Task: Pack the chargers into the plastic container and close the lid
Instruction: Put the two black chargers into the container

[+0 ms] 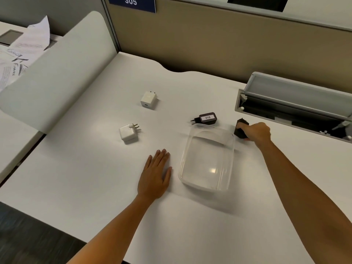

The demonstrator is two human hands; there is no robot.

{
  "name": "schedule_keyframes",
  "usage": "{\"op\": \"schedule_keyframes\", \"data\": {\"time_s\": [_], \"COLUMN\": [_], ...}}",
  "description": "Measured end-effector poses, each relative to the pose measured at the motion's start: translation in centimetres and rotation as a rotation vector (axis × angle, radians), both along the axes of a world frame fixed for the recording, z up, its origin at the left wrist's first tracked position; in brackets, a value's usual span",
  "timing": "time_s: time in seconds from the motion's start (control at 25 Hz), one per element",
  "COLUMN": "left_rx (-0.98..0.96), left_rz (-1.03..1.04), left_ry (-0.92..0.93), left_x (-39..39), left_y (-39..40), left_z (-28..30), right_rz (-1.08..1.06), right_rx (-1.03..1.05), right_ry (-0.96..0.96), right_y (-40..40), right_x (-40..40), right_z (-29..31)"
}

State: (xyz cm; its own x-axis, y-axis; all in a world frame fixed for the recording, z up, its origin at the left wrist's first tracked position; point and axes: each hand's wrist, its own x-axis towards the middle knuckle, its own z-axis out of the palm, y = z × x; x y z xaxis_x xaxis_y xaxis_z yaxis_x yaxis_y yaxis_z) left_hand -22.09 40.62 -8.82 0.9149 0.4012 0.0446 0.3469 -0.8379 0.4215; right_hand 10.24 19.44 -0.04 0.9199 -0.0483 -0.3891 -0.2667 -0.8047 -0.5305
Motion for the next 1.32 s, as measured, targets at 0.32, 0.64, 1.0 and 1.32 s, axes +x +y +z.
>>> {"op": "schedule_keyframes", "data": {"time_s": [0.32, 0.64, 1.0, 1.32], "left_rx": [-0.027, -0.057, -0.145, -0.186], "left_rz": [0.004, -0.306, -0.235, -0.268], "left_ry": [-0.014, -0.311, -0.337, -0.381], "left_x": [-0.8, -1.6, -0.3, 0.7], "left_y": [0.6, -1.3, -3.4, -3.0], "left_z": [0.1, 0.9, 1.1, 2.0], "right_rz": [0.558, 1.084, 1.102, 1.041], "right_rx": [0.129, -0.285, -0.192, -0.123], "right_ry": [-0.173, 0.039, 0.139, 0.023], "right_y": [1.6, 3.2, 2.8, 3.0], "right_x": [-10.8, -16.8, -16.8, -14.6], "right_z": [7.7, 2.1, 1.4, 3.9]}}
